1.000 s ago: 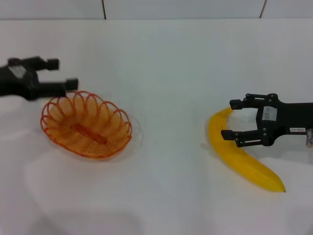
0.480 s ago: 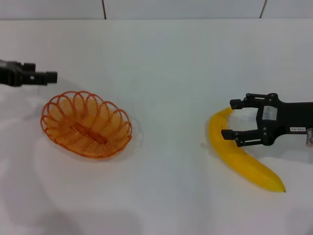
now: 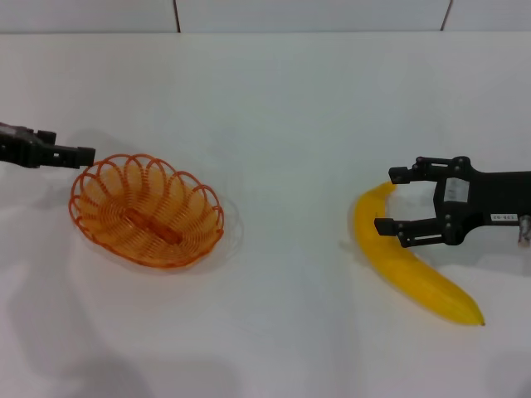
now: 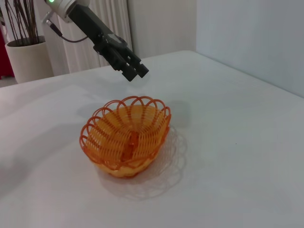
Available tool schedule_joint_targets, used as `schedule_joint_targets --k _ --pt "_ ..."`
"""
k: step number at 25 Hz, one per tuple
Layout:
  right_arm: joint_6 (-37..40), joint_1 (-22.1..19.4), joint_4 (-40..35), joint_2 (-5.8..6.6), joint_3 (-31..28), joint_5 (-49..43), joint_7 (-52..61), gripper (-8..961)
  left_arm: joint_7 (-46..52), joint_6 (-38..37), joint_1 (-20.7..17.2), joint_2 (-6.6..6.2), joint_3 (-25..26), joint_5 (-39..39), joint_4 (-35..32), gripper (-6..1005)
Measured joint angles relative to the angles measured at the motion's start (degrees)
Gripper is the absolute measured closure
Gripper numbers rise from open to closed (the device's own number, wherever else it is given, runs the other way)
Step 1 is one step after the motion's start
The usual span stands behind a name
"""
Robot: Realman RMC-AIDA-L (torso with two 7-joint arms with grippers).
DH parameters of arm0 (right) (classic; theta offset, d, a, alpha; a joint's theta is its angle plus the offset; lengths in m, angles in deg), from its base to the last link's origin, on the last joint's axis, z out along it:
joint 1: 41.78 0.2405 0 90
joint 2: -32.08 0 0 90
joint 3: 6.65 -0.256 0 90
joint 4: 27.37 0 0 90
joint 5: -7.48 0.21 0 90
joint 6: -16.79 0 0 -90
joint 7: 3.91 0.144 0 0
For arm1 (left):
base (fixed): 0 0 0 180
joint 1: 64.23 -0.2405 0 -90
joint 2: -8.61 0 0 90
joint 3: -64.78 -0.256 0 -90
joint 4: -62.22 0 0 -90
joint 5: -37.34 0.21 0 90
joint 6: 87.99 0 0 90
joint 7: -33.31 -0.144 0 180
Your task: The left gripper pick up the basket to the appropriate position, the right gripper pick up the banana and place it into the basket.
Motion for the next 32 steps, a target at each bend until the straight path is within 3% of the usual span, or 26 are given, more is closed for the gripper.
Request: schedule_joint_targets --k 15,22,32 --pt "0.00 0.21 0.00 -0.09 0.27 0.01 0.02 90 -1.82 5.63 3.27 1.00 -0.51 3.43 8.01 95" --pt "0.00 0.29 0.00 -0.09 0.29 -0.02 0.10 92 -2.14 6.55 3.93 2.15 -0.93 5.99 8.33 95" --pt "0.00 0.29 0.09 -0.09 0.50 -0.09 0.11 95 -1.95 7.19 3.99 2.40 -1.17 6.45 8.97 95"
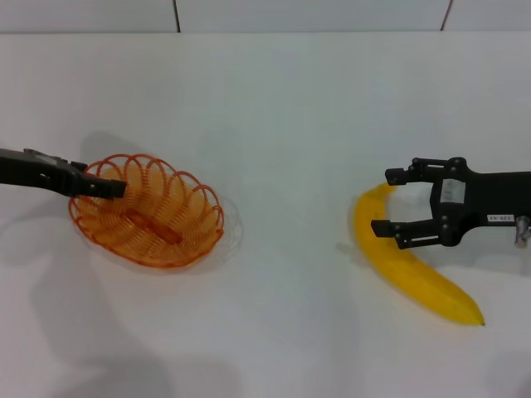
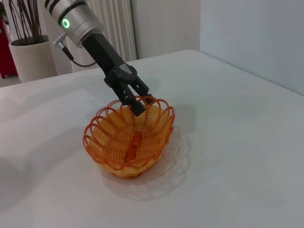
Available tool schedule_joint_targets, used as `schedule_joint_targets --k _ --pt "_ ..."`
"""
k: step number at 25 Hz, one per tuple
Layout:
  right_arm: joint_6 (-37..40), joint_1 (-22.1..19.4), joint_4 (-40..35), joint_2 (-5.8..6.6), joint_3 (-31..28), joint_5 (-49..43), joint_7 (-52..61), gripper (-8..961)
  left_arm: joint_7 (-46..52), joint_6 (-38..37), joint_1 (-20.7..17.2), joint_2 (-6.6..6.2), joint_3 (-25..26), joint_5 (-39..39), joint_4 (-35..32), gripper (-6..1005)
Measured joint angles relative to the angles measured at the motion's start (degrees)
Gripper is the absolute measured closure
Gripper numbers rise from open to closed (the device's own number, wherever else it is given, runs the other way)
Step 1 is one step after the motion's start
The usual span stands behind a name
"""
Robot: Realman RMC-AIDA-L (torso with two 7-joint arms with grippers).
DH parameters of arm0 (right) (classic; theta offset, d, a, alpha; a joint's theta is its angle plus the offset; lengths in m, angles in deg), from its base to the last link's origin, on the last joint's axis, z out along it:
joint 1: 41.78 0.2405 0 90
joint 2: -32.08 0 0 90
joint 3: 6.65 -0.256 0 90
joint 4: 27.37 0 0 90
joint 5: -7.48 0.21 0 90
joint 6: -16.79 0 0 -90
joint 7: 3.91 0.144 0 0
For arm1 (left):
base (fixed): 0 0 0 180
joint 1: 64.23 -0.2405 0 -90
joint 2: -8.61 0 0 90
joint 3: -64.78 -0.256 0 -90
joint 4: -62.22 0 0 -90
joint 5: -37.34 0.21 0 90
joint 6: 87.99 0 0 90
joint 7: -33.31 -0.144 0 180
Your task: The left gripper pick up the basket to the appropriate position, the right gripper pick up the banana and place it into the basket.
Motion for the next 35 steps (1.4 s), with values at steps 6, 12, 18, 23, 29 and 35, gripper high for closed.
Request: schedule_joint_targets --k 6,12,18,23,29,35 --pt "0.00 0.08 0.01 0.00 0.11 0.00 0.00 97 0.16 0.03 0.50 0.24 0.00 0.87 0.54 118" --pt "0.00 0.19 0.13 0.00 0.12 0.00 0.00 98 0.47 1.44 1.29 0.97 0.00 4.08 1.48 147" --pt "0.00 0.46 0.76 0.00 0.12 0.00 0.00 100 0.21 1.60 1.40 1.15 0.00 4.39 1.45 175" --pt "0.00 0.46 0.79 0.00 0.12 0.00 0.00 101 0.08 2.17 1.41 1.15 0.00 4.40 1.28 198" --pt "-0.02 0.49 0.79 0.00 0.12 0.00 0.00 103 -0.58 2.35 1.42 1.14 0.00 4.39 1.24 226" --pt "-0.68 0.52 0.79 0.05 0.19 0.00 0.33 105 -2.43 2.40 1.34 1.19 0.00 4.00 1.02 254"
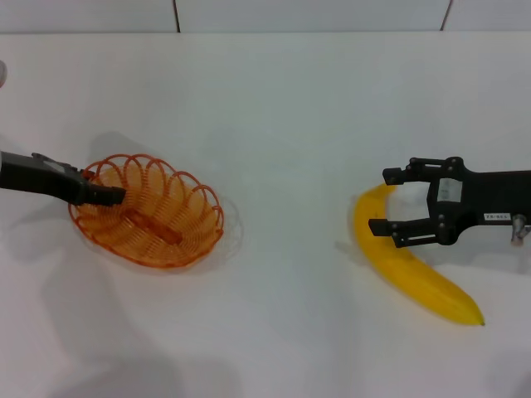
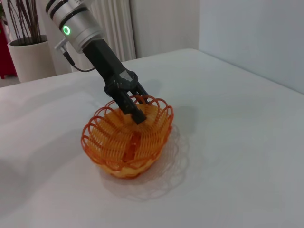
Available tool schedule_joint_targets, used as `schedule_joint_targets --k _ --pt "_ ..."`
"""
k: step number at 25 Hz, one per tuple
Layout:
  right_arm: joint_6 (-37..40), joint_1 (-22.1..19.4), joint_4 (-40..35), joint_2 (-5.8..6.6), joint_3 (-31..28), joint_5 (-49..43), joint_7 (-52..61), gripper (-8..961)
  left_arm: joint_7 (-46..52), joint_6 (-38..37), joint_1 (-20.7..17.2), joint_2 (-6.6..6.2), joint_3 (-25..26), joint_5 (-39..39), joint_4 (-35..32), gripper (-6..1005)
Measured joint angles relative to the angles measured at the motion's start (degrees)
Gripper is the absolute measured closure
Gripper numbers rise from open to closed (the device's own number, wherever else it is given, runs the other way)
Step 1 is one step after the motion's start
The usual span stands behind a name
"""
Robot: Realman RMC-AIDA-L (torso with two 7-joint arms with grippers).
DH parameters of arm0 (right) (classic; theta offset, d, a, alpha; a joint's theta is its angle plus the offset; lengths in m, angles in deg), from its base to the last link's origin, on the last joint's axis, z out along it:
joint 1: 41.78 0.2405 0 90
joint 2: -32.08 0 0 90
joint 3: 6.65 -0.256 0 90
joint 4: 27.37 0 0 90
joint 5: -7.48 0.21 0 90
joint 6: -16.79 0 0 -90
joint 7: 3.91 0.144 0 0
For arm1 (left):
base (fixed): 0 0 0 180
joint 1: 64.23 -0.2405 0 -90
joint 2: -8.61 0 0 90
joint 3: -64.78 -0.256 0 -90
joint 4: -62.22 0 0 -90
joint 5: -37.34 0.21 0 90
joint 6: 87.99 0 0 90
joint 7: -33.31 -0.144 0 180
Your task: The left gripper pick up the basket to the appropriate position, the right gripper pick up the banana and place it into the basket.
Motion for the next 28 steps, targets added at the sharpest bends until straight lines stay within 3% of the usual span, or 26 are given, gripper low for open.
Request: schedule_joint_targets --k 9,20,28 --pt "-0.04 0.09 0.05 0.05 0.01 -0.04 0.23 107 -0.63 0.02 0.02 0.46 0.00 0.35 -0.13 469" --pt "-0.84 0.18 0.79 0.09 0.09 -0.09 0.27 110 0.39 -1.70 -0.47 1.17 -0.08 0.38 -3.82 871" --pt "-0.83 0.18 0.79 0.05 0.10 -0.09 0.28 112 -0.13 -1.55 -0.08 1.39 -0.09 -0.96 -3.92 897"
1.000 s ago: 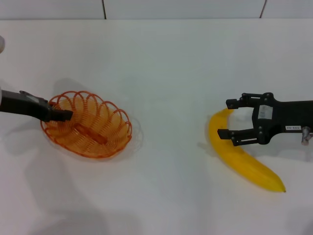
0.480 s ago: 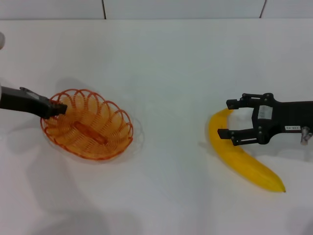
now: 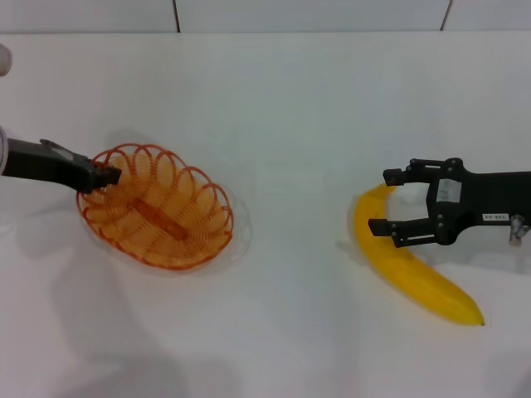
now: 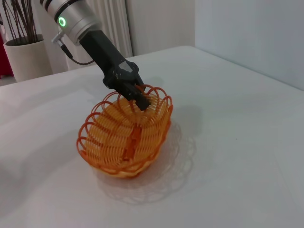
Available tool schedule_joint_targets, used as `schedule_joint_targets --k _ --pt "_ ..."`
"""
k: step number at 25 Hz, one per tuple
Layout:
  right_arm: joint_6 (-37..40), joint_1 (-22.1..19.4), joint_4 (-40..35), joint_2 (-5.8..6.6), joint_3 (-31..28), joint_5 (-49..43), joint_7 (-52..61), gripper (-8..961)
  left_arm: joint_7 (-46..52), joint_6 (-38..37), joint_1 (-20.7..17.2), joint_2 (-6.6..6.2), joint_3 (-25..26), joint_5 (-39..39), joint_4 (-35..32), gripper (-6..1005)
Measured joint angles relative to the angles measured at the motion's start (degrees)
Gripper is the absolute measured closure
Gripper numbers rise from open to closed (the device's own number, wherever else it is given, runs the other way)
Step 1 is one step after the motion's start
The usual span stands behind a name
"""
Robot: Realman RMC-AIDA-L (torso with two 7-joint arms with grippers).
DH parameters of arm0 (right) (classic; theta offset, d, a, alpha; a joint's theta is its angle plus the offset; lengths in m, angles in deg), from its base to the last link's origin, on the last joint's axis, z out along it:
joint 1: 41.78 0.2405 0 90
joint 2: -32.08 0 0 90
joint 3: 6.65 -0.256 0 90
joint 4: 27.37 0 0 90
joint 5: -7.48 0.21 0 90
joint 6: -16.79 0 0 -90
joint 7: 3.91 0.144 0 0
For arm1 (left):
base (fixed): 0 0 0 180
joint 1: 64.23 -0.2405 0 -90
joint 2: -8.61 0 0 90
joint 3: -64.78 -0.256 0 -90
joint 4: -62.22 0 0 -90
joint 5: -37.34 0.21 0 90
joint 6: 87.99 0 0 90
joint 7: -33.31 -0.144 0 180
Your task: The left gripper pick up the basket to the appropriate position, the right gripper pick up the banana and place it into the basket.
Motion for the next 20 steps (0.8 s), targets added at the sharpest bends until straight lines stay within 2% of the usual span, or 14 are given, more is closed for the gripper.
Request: schedule_joint_targets --k 14,20 --pt "0.02 0.60 0.38 -0.01 0.04 0.00 0.00 116 -3.59 1.12 0.71 0.00 0.09 -10.77 0.39 905" --pt "0.02 1.36 1.48 0.03 0.09 -0.01 -0.05 118 -4.47 4.42 0.68 0.08 0.16 -13.19 3.30 907"
